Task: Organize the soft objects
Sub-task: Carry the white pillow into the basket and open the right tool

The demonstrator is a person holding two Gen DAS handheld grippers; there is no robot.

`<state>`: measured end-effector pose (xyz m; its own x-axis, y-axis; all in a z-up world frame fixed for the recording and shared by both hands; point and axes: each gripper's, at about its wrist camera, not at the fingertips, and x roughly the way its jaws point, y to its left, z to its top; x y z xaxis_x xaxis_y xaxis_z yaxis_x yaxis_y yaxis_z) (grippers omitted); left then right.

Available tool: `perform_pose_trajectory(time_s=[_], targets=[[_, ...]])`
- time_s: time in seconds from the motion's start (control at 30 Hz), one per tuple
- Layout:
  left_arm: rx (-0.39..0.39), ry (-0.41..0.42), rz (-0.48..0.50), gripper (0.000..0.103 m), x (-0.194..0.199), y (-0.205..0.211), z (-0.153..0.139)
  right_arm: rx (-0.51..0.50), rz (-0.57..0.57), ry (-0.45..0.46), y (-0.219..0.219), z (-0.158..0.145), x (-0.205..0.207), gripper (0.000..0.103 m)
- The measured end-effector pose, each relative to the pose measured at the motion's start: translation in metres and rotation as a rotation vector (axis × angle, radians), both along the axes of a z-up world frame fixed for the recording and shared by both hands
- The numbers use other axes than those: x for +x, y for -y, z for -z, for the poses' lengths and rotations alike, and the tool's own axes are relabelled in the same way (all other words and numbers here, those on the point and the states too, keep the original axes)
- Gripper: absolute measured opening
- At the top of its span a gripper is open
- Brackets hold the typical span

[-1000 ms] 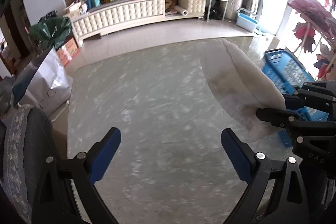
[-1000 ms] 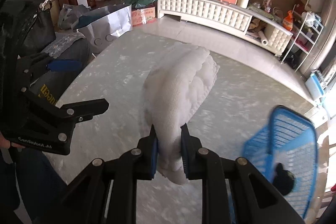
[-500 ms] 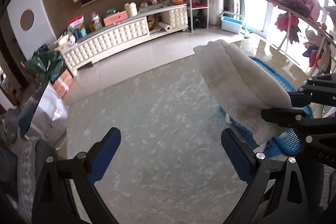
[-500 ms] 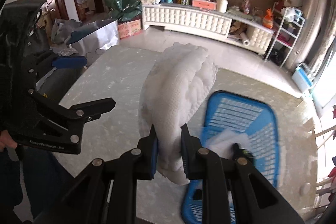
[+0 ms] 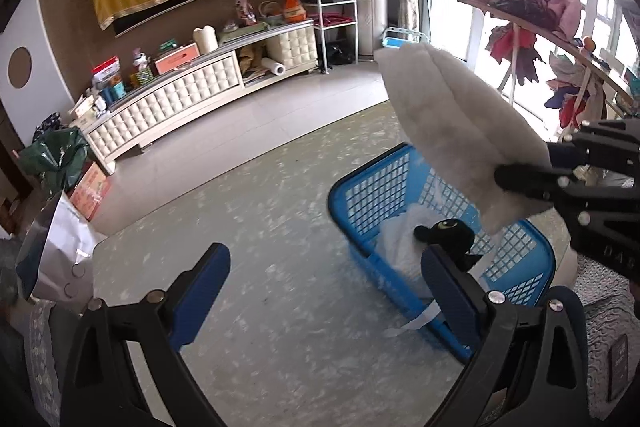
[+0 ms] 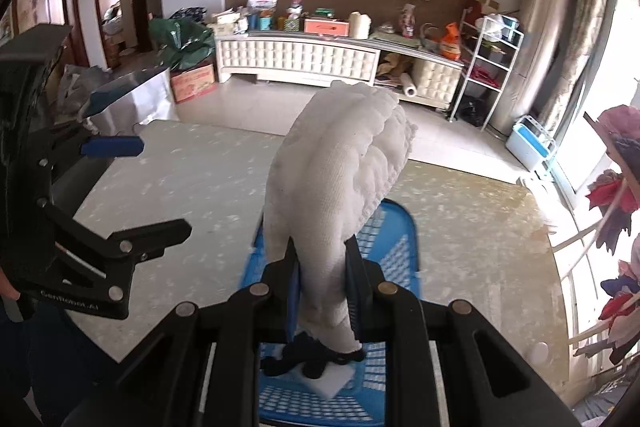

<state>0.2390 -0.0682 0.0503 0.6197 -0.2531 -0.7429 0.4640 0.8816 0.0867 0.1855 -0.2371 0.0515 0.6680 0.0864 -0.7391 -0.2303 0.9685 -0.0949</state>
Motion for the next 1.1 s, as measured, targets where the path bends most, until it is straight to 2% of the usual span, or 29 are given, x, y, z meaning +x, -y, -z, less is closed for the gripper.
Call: perform_pose_trajectory(time_s=[0.23, 0.47, 0.63, 0.9, 1.1], targets=[[0.006, -0.022, 0.009, 0.096, 0.019, 0.017, 0.01, -0.016, 0.025, -0.006, 0.003, 0.019, 0.003, 0.018], [0.026, -0.08, 0.015, 0.096, 0.031, 0.026, 0.04, 0.029, 0.0, -0.152, -0.002, 0.068, 0.017, 0.018], [0.033, -0.113, 0.015, 0.096, 0.038, 0.027, 0.056, 0.019, -0.026, -0.23, -0.015, 0.091, 0.021, 0.018], [0.033, -0.14, 0.027, 0.096, 0.046, 0.028, 0.07, 0.034, -0.014, -0.347, -0.016, 0.119, 0.045, 0.018], [0.038, -0.152, 0.044, 0.096, 0.047, 0.03, 0.076, 0.037, -0.013, -0.362, -0.023, 0.12, 0.051, 0.019]])
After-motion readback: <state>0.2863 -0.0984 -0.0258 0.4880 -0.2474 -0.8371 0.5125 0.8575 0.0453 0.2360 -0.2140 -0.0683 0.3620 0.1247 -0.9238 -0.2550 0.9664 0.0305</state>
